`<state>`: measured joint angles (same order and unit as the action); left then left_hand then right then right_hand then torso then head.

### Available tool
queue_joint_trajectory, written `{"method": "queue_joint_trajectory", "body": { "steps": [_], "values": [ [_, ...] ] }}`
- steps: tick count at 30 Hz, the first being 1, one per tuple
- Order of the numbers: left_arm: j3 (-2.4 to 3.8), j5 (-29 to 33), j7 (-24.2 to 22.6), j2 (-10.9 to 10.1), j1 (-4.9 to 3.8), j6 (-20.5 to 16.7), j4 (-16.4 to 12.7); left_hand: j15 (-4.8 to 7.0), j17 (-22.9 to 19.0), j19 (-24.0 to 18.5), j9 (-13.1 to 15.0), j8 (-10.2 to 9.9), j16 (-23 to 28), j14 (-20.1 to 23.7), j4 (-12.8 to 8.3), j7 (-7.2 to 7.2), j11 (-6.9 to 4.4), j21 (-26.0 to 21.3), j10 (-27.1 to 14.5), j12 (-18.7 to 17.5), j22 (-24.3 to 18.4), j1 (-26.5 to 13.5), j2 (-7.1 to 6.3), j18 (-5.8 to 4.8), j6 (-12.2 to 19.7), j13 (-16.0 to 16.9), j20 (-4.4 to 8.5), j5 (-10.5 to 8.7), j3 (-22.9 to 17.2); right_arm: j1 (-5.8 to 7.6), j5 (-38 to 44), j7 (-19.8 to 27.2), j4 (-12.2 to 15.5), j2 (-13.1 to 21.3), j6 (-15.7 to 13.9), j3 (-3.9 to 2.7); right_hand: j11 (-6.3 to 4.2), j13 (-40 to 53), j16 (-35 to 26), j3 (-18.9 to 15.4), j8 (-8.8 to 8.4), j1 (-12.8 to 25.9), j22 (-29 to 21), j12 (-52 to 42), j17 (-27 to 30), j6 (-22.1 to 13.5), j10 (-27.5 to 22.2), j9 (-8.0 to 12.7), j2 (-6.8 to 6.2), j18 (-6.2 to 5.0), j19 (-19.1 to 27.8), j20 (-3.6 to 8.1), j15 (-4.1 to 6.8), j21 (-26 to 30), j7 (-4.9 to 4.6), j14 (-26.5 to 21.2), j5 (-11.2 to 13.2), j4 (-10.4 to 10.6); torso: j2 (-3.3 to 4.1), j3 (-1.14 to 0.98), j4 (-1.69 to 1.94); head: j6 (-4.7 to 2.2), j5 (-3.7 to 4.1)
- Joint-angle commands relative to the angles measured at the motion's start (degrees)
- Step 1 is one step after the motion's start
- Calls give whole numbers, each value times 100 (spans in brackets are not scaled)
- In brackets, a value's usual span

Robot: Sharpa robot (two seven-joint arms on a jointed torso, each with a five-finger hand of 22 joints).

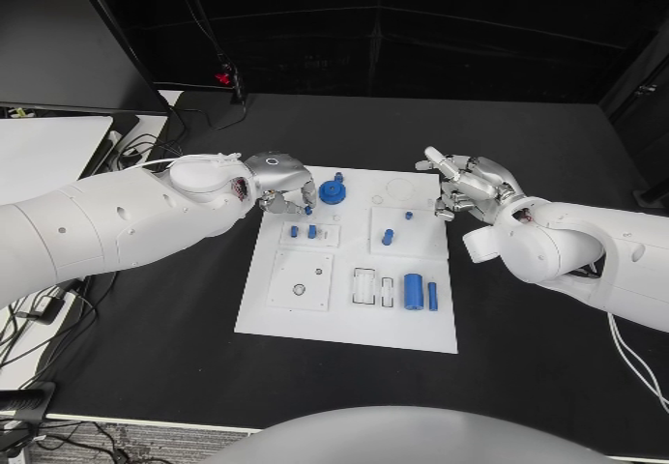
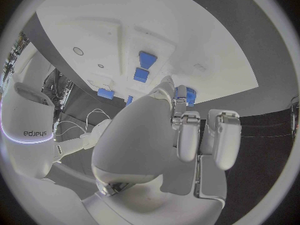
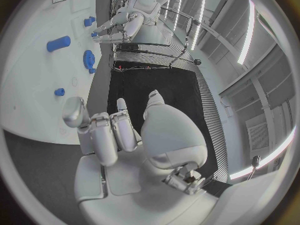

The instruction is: Assemble the parts on the task board

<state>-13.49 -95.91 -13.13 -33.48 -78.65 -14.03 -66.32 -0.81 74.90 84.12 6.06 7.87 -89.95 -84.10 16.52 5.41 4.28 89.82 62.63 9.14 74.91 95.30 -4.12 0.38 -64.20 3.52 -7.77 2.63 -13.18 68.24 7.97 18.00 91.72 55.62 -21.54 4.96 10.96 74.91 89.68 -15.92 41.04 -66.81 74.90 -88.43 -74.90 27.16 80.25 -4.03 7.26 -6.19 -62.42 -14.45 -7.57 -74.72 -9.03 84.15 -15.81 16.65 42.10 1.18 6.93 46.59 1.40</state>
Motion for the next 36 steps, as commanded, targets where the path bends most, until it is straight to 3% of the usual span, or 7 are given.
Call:
{"method": "queue_joint_trajectory", "body": {
  "steps": [1, 17, 20, 28, 36],
  "values": [
    [1, -16, 14, 20, 0, 122, 10, -38, 1510, 588, 9, 39, -5, -590, 16, 95, 0, 18, -8, -28, 1509, -48, 17, -38, -94, -4, 32, 24, -29, 6, 0, 32, 16, 1, 30, -3, -6, 672, 38, -27, 20, -9, 629, 35, -1090, -50, -23, 6, 60, -21, 27, 3, -43, -22, -566, 195, -27, 1, 0, 0, -1, 9, 9],
    [1, -15, 40, 99, 12, 411, 61, -38, 1510, 588, 9, 38, -5, -590, 10, 91, -3, 18, -8, -35, 1509, -38, 19, -38, -97, -3, 32, 23, -38, 6, 0, 32, 19, -5, 38, -3, -6, 671, 38, -26, 22, -14, 629, 35, -1091, -51, -23, 7, 61, -20, 24, 3, -43, -26, -566, 196, -44, 0, -1, 1, 3, 18, 14],
    [1, -15, 73, 108, 15, 471, 66, -36, 1510, 588, -3, 7, -5, -590, 0, 99, -2, 18, -41, -78, 1509, 2, -31, -38, -63, -5, 32, 23, -47, 6, 0, 30, 21, -5, 42, -3, -6, 673, 38, -27, 25, -18, 628, 34, -1091, -52, -19, 7, 62, -20, 25, 3, -44, -26, -566, 197, -56, 0, 0, -1, 3, 16, 7],
    [1, -15, 161, 112, 23, 542, 82, -77, 1510, 588, -181, -383, -5, -590, 19, 131, 54, 18, -298, -232, 1509, -80, -289, -38, 671, 1, 21, 22, 36, 6, 0, 31, 22, -4, 44, -3, -6, 673, 38, -27, 25, -18, 628, 34, -1091, -52, -19, 7, 62, -20, 25, 3, -44, -26, -566, 197, -56, 0, -2, 1, -3, 12, 11],
    [1, -16, 134, 106, 25, 429, 98, -41, 1510, 588, -226, -411, -5, -590, 9, 188, 77, 18, -494, -270, 1509, -243, -407, -38, 1114, 12, 21, 23, 175, 6, 0, 28, 20, 0, 47, -3, -6, 677, 38, -27, 27, -20, 629, 33, -1095, -50, -14, 7, 62, -20, 22, 2, -44, -29, -566, 200, -61, 1, -1, 0, 0, 14, 25]
  ]
}}
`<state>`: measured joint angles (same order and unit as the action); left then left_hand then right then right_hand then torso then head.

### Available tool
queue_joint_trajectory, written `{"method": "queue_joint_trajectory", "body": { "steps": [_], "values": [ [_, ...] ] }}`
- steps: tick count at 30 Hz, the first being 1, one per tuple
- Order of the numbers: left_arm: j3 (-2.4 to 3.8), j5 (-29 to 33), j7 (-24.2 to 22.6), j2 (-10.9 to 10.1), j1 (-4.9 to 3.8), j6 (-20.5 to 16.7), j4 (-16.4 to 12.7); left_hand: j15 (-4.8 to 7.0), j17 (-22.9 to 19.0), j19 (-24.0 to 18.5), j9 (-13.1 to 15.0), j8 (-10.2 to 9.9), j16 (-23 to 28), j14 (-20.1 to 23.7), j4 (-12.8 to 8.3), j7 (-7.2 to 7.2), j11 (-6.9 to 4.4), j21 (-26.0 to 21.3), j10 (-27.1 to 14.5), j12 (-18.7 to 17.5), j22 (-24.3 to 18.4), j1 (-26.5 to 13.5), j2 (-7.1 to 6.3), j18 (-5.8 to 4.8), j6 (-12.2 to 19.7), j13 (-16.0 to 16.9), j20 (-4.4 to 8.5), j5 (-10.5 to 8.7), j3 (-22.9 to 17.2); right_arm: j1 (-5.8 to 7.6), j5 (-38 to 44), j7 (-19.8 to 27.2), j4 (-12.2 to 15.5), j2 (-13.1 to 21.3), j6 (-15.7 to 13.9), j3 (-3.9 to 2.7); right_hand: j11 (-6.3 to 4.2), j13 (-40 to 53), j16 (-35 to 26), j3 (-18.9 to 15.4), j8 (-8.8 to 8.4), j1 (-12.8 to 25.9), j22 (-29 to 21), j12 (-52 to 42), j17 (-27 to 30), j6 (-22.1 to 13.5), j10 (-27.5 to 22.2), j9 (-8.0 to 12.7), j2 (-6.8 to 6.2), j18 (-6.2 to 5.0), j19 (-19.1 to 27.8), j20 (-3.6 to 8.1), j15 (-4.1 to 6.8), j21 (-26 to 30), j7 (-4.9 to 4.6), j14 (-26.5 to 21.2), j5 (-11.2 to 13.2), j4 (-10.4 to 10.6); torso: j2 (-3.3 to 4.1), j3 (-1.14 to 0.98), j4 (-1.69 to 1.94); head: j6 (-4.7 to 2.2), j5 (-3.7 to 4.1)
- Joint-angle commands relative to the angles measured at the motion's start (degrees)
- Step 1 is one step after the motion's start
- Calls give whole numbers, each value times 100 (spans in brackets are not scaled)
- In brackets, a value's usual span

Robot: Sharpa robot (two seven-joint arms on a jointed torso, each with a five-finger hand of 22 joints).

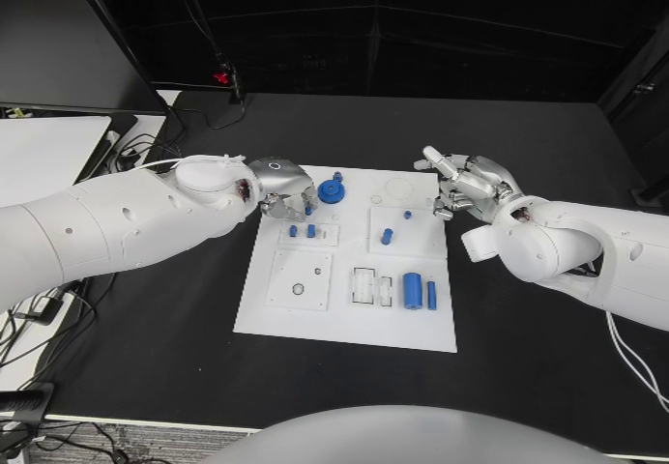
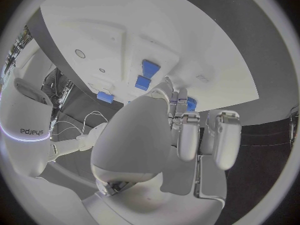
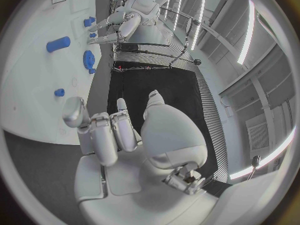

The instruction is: Assemble the parts on the task board

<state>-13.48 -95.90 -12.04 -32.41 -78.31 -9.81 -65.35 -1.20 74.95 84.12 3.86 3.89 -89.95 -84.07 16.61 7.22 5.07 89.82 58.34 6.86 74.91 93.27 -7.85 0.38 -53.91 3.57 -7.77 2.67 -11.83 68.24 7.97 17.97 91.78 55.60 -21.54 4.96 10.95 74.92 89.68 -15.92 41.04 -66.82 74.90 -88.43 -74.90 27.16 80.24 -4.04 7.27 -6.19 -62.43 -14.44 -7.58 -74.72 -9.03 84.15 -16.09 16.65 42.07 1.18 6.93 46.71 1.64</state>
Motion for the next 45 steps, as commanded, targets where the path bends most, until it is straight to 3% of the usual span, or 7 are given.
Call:
{"method": "queue_joint_trajectory", "body": {
  "steps": [1, 16, 22, 24, 28, 36, 45],
  "values": [
    [1, -17, 22, -5, -8, -28, -1, 14, 1505, 588, -8, -14, -5, -593, -2, 14, 2, 18, -107, -52, 1509, -52, -42, -38, 131, 6, 24, 18, 57, 6, 0, 31, 13, 1, 47, -3, -6, 679, 38, -27, 29, -19, 629, 33, -1097, -50, -12, 8, 62, -20, 21, 2, -43, -30, -566, 202, -35, 1, 3, 1, 2, -3, 1],
    [2, -23, 205, -237, -21, -921, -91, 5, 1020, 392, 15, 85, 181, -386, 1, 145, 109, -155, -644, 45, 1428, -111, -117, 20, 1019, 43, 49, 27, 289, 6, 33, 73, 1, 8, 11, -4, -6, 572, 38, -26, 33, -28, 617, 57, -1090, -48, -138, 8, 61, -28, 59, 2, -44, -12, -566, 195, -41, -1, 13, 6, 3, 14, 18],
    [2, -25, 209, -494, -60, -1136, -243, 20, 437, 19, 60, 311, 456, -126, 8, 150, 99, -515, -714, 223, 1264, -75, -117, 133, 1124, 62, 44, 27, 302, 12, 384, 123, 51, 111, -15, -8, -27, -1309, 43, 46, 83, -438, 584, 810, -1088, -51, -2330, 18, 29, -42, 126, 5, -38, -28, -541, 192, -50, -13, -6, 7, 18, 23, 45],
    [2, -24, 232, -582, -72, -1173, -296, 55, -393, -429, 83, 455, 933, 285, 10, 132, 70, -983, -762, 327, 1050, -81, -108, 267, 1179, 66, 68, 26, 309, 23, 645, 101, 50, 159, 13, -12, -70, -2597, 44, 105, 101, -711, 590, 1531, -1106, 34, -3706, 15, 21, -29, 72, 29, -6, -68, -493, 211, 25, -54, -19, 14, 27, 18, 55],
    [2, 119, 224, -763, -88, -1248, -422, 96, -2850, -1844, 140, 765, 2781, 1558, 7, 95, 37, -2689, -637, 596, 232, -97, -60, 659, 1174, 93, 109, 41, 288, 159, 1453, -36, -50, 195, 155, -15, -157, -3746, 43, 205, 48, -1314, 650, 2721, -1107, 457, -4236, 23, 17, 38, -271, 133, 82, -236, -409, 234, 82, -61, -32, 20, 54, 21, 117],
    [1, 816, 32, -1045, -101, -1751, -684, 31, -4099, -2540, 200, 1225, 4215, 1732, 9, 195, 93, -4447, -550, 844, -768, -55, 9, 904, 1059, 31, 74, 29, 187, 363, 4091, -363, -390, 150, 426, -19, -374, -5533, -27, 230, -777, -2276, 918, 4409, -869, 1557, -3587, 52, -46, 283, -1573, 444, 457, -734, -137, 297, 442, 52, -59, 35, 73, -18, 267],
    [0, 1885, -462, -1277, -102, -2471, -1045, -78, -3751, -1675, 167, 1364, 3912, 1220, 11, 307, 169, -3629, -621, 905, -359, -7, 58, 706, 928, 17, 14, 68, 90, 396, 5621, -791, -633, -92, 427, -15, -423, -6708, -140, 387, -1728, -2849, 1039, 5728, -625, 2145, -3225, 39, -101, 407, -2217, 591, 537, -977, -86, 402, 940, -22, -58, 33, 49, -95, 475]
  ]
}}
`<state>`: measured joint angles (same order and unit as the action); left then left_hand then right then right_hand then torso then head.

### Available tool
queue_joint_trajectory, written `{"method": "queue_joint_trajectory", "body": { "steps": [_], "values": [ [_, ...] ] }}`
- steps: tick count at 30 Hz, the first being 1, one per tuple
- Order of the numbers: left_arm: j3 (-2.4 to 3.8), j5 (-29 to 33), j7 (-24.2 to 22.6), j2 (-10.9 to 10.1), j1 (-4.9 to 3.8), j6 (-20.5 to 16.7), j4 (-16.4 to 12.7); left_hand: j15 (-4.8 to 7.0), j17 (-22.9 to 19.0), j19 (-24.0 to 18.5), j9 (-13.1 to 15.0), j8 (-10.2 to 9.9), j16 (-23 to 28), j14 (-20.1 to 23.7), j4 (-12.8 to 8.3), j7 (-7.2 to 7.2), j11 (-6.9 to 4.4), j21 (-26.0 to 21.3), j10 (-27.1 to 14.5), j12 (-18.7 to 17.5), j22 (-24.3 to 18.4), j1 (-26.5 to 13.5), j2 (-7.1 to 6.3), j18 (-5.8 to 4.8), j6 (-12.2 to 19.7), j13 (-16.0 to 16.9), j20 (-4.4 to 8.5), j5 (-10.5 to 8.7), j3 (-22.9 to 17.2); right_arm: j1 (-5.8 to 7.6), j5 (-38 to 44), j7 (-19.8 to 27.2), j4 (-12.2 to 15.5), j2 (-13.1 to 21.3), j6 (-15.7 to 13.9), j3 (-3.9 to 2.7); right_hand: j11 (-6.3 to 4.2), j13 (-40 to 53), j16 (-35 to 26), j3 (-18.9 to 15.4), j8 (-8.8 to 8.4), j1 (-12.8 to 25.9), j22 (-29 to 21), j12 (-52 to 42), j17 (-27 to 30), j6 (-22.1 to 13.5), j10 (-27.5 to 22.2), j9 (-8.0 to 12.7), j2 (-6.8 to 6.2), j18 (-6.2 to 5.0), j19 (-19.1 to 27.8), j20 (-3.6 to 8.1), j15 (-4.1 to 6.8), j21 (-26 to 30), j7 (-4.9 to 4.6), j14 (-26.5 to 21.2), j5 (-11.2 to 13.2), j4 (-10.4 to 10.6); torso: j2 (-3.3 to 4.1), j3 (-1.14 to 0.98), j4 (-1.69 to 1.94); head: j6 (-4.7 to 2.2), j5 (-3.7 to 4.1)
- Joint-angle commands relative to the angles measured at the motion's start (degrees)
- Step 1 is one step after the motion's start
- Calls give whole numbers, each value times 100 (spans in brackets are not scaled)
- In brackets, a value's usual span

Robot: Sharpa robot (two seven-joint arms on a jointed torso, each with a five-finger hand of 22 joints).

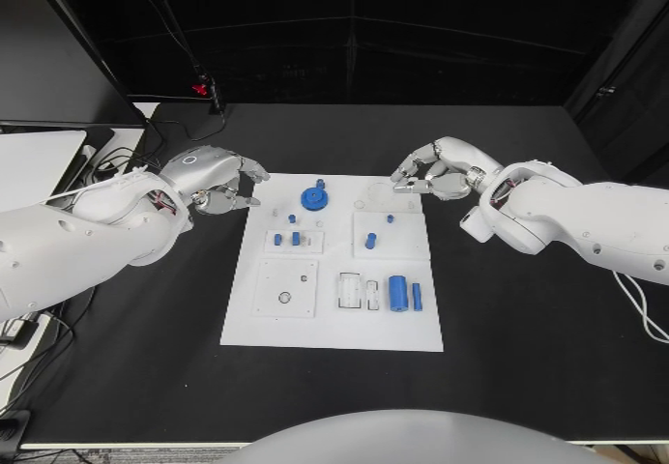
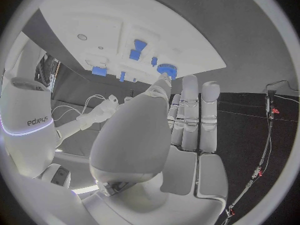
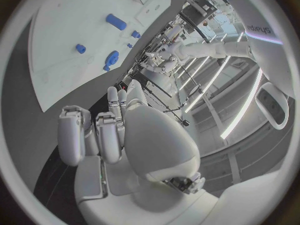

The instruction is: Assemble the parts on the task board

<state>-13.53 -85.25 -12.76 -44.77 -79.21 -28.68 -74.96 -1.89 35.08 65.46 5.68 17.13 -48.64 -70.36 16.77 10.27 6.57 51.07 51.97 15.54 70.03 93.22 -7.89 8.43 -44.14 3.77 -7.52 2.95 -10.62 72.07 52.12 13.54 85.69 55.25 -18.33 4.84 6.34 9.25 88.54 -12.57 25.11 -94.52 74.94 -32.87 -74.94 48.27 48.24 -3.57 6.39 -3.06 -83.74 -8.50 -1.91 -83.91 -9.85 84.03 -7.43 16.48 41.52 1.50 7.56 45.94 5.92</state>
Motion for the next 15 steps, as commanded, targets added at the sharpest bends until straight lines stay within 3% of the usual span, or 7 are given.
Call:
{"method": "queue_joint_trajectory", "body": {
  "steps": [1, 6, 10, 15],
  "values": [
    [5, 968, -445, -67, -12, -621, -121, -12, 423, 300, -24, 40, -382, -247, -4, 2, 20, 386, 17, 43, 206, -19, 65, -125, -52, -5, -16, 43, -36, 14, 1375, -411, -35, -87, 103, -3, 49, -234, -24, 78, -231, -122, 1074, 287, -633, 54, -40, -8, -38, 113, -143, -10, -39, -105, -3, 419, 133, -13, -3, 1, -17, -25, 52],
    [5, 1705, -695, -188, -12, -698, -266, -26, 437, 271, -64, 32, -405, -202, 5, 3, 24, 266, 28, 78, 173, -249, 43, -102, -61, -5, -35, 128, 36, 6, 2234, -728, -56, -240, 50, 0, 55, -544, -13, 217, -629, -247, 1127, 657, -705, 147, 23, -10, -169, 140, -227, -24, -55, -171, 60, 439, 407, -35, 2, -10, -6, -51, 88],
    [4, 2186, -844, -252, -12, -707, -319, -35, 210, 119, -91, 25, -207, -38, 6, 3, 27, -11, 17, 101, 56, -419, 35, -54, -63, -4, -46, 173, 119, -7, 2757, -894, -50, -325, 39, 1, 55, -576, -6, 290, -786, -283, 1157, 800, -741, 257, 114, -12, -262, 154, -263, -26, -60, -205, 110, 447, 447, -38, 5, -20, 3, -68, 91],
    [4, 2470, -937, -296, -12, -733, -338, -39, 47, 10, -103, 20, -65, 65, 4, 4, 28, -206, 12, 113, -31, -465, 54, -21, -61, -4, -51, 204, 139, -17, 3266, -1071, -43, -400, 53, 1, 36, -578, -4, 385, -944, -308, 1191, 966, -755, 408, 287, -15, -333, 169, -300, -12, -48, -243, 153, 450, 455, -21, 2, -8, 6, -66, 88]
  ]
}}
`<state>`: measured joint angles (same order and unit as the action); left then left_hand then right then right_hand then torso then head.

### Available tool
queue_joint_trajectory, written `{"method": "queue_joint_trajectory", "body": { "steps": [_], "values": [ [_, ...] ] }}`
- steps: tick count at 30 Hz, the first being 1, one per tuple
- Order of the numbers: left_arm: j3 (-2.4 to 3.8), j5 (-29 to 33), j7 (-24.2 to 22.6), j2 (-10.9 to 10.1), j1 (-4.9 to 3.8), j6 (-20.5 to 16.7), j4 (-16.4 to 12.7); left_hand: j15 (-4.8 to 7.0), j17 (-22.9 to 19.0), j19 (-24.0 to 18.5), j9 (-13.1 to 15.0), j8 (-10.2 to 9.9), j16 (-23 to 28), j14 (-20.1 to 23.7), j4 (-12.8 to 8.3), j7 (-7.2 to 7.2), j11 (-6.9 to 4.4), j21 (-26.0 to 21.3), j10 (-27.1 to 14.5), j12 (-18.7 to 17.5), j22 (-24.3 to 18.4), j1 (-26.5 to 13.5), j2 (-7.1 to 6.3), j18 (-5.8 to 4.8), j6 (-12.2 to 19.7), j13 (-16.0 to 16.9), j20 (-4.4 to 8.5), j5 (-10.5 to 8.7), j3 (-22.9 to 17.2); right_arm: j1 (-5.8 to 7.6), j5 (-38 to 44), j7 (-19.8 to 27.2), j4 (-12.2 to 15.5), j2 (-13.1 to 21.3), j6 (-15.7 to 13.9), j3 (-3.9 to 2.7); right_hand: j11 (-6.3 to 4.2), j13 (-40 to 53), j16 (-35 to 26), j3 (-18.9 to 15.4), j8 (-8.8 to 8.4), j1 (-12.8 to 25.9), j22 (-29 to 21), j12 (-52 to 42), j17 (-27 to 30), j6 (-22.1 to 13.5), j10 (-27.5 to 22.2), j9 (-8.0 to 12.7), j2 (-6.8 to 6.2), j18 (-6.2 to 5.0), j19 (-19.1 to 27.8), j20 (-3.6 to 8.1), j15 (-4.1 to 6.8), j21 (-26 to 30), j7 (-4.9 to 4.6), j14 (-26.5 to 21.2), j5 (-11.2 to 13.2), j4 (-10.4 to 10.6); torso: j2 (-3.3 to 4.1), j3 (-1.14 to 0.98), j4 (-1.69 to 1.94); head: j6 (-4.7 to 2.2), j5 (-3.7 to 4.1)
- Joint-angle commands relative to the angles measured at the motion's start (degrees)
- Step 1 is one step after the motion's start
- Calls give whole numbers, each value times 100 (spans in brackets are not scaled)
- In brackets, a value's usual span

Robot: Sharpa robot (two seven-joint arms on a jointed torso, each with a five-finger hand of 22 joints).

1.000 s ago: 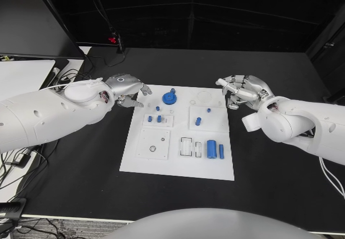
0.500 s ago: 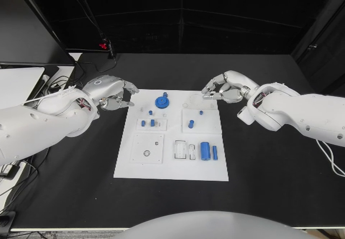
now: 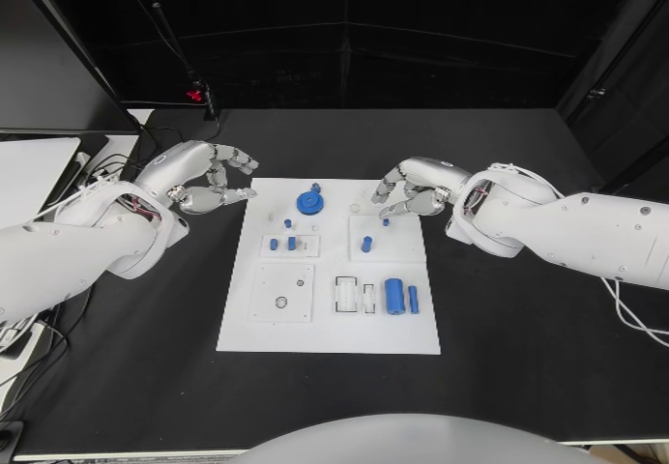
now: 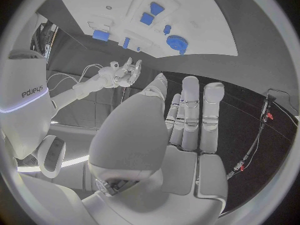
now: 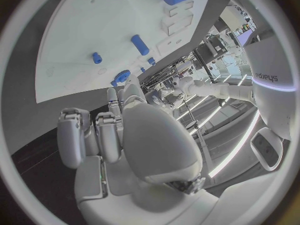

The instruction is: Assemble the parts on the task board

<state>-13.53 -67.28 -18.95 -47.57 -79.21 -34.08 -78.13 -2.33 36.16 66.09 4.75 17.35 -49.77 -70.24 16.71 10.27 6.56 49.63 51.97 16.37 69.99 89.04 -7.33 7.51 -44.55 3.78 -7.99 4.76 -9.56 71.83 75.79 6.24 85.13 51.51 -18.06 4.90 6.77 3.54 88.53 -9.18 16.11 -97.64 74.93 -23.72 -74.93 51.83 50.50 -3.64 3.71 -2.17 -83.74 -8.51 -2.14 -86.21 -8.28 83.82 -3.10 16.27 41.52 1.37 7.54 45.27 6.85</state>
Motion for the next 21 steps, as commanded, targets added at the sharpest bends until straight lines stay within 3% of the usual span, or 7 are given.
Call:
{"method": "queue_joint_trajectory", "body": {
  "steps": [1, 5, 8, 11, 21],
  "values": [
    [4, 721, -332, -28, -12, -202, -26, 4, -82, -95, -14, -1, 75, 78, 7, 3, 28, -135, 12, 35, -60, -52, 6, 85, -24, -4, -6, 36, 36, 3, 1060, -408, 16, -50, 35, -5, -6, -7, -7, 60, -67, 3, 1194, 83, -744, 78, 82, -9, -80, 81, -302, -11, -26, -15, -7, 468, 24, 2, 5, 6, 1, -4, -10],
    [4, 795, -350, -36, -12, -213, -32, 0, -102, -261, -29, -2, 136, 158, 7, 3, 30, -437, 6, 54, -194, -64, 38, 134, -34, -4, -12, 104, 40, -2, 1432, -615, 30, -100, 109, -5, -11, -7, -13, 94, -128, 16, 1201, 170, -717, 130, 104, -9, -132, 84, -309, -6, -22, -22, -18, 462, 28, 8, 6, 4, -2, -6, -17],
    [4, 815, -374, -35, -11, -229, -40, -14, -168, -669, -51, -6, 282, 331, 5, 7, 36, -1138, 8, 84, -518, -105, 64, 241, -45, -4, -29, 130, 57, -5, 1632, -758, 44, -122, 173, -5, -11, -5, -15, 123, -167, 32, 1198, 220, -710, 160, 119, -8, -153, 83, -306, -4, -21, -18, -34, 461, 30, 14, 8, 5, 8, -2, -10],
    [4, 824, -385, -36, -11, -234, -43, -20, -221, -839, -62, -7, 375, 404, 8, 7, 38, -1471, 14, 106, -672, -138, 76, 286, -57, -4, -39, 133, 73, -10, 1799, -918, 49, -148, 222, -5, -16, -6, -19, 157, -209, 47, 1196, 278, -694, 187, 117, -8, -184, 82, -303, -1, -18, -15, -50, 457, 31, 15, 8, 10, -5, -3, -16],
    [4, 833, -436, -23, -10, -255, -35, -21, -264, -851, -69, -8, 439, 432, 7, 5, 37, -1551, 24, 125, -706, -155, 96, 287, -67, -4, -44, 139, 78, -30, 2203, -1348, 64, -215, 469, -5, -56, 1, -25, 300, -332, 87, 1191, 404, -678, 261, 186, -9, -243, 80, -297, 22, 12, -6, -28, 454, 34, 23, 3, 4, 4, 17, -17]
  ]
}}
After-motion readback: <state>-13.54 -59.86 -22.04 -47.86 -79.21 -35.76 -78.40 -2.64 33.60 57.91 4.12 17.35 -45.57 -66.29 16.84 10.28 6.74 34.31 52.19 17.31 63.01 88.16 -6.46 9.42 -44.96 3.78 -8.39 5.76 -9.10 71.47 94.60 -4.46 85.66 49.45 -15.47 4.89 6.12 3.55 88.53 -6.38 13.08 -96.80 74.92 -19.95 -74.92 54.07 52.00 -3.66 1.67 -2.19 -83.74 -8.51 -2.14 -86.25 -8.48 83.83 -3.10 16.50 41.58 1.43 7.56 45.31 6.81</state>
